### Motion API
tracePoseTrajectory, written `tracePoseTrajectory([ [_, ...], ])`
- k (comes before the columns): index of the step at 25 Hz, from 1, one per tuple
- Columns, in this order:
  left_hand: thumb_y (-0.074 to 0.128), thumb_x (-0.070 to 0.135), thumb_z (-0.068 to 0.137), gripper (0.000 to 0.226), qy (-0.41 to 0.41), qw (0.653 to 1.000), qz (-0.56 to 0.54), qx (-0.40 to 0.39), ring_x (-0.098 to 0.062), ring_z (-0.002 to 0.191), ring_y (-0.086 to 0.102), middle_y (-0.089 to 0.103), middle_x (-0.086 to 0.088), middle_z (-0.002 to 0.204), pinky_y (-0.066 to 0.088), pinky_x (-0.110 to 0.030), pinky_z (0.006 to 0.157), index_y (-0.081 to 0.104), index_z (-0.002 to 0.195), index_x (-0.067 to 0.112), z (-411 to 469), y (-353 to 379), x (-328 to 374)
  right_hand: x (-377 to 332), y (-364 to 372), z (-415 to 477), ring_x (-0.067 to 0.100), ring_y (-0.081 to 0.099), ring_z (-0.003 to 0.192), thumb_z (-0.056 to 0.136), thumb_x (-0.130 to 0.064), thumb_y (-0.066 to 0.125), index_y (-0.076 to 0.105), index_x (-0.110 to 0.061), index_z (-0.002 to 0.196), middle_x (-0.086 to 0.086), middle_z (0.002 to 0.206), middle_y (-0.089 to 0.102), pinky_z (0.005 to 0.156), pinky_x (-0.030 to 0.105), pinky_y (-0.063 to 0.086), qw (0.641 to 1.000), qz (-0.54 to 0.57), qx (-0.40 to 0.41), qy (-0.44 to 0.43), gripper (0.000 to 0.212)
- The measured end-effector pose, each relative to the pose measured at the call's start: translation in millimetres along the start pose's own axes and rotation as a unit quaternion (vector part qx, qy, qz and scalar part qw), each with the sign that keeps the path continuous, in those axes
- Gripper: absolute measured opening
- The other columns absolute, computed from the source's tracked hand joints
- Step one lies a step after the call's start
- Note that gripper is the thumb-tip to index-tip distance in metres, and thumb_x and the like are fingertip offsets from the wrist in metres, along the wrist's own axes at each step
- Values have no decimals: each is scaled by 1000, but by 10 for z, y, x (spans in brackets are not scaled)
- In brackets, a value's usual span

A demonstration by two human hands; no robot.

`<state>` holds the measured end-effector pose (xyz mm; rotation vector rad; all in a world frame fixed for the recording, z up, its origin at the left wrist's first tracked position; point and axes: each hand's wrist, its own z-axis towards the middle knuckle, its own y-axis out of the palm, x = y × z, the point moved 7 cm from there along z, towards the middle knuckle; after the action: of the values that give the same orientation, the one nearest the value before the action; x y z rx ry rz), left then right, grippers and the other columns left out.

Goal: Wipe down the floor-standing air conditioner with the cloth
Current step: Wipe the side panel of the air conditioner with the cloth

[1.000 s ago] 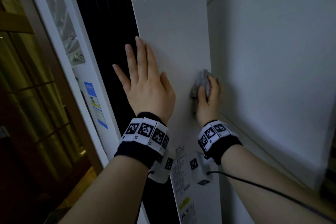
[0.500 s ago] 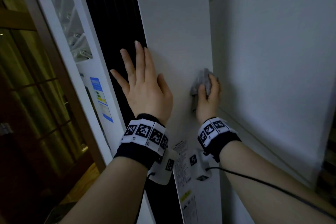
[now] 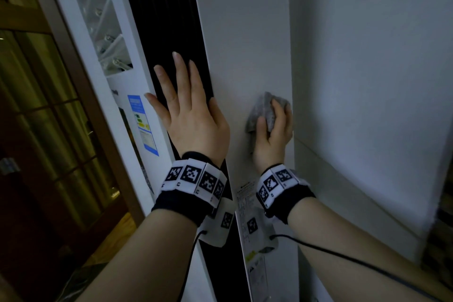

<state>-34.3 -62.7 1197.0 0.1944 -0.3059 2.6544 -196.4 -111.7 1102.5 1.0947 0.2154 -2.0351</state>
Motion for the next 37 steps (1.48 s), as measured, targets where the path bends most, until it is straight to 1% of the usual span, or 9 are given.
tracePoseTrajectory([
  [2,48,15,89,66,3,1000,-3,-4,-35,145,0,13,-8,159,-16,-45,113,23,149,10,-15,-1,0,-40,29,-88,26,17,140,93,-20,50,43,-23,134,10,153,17,113,33,18,999,-5,-18,-39,42],
  [8,47,15,88,65,5,1000,-13,-11,-36,145,2,14,-9,158,-17,-43,113,24,149,10,-34,-30,-47,22,-26,-11,27,27,136,95,-15,50,43,-17,137,13,150,25,104,21,21,996,11,61,63,42],
  [12,48,13,88,65,0,1000,-15,-10,-37,145,2,14,-10,158,-17,-42,113,24,149,9,-62,-72,-138,-17,21,-121,24,22,137,95,-16,50,42,-18,137,11,151,22,109,26,18,999,3,42,33,43],
  [16,48,7,89,66,-24,998,-55,-14,-38,145,2,13,-15,157,-12,-40,115,19,148,3,-103,-134,-271,57,-26,-149,27,30,135,95,-16,50,44,-17,136,12,149,28,111,30,25,994,15,75,79,42],
  [18,48,4,88,67,-33,996,-81,-25,-38,145,2,11,-16,157,-7,-42,117,17,148,0,-135,-134,-319,23,43,-343,26,26,137,95,-15,50,44,-16,136,13,150,25,108,24,18,997,0,62,55,42],
  [23,45,-4,87,68,-23,987,-152,-40,-36,146,2,8,-21,157,3,-44,120,14,147,-4,-155,-130,-383,40,16,-248,24,23,138,96,-16,49,41,-18,138,11,151,21,110,27,19,997,3,49,67,43],
  [28,42,-6,89,65,-22,978,-201,-41,-33,146,3,6,-21,157,6,-40,121,13,147,-3,-195,-124,-442,-104,134,-558,7,15,134,94,-23,49,39,-37,131,4,154,15,102,9,16,999,-4,-32,-40,41],
  [32,38,-6,91,66,-44,969,-238,-50,-24,147,1,4,-16,158,5,-33,121,8,149,3,-229,-121,-515,-89,91,-372,14,19,135,94,-16,51,43,-23,134,9,152,17,111,27,21,1000,4,4,13,41],
  [37,39,-3,94,66,-50,963,-252,-77,-18,146,-1,2,-15,159,-1,-20,117,3,149,3,-288,-105,-597,-188,194,-695,12,16,138,91,-24,50,35,-50,121,4,153,15,101,-2,15,996,7,-59,-72,43],
])
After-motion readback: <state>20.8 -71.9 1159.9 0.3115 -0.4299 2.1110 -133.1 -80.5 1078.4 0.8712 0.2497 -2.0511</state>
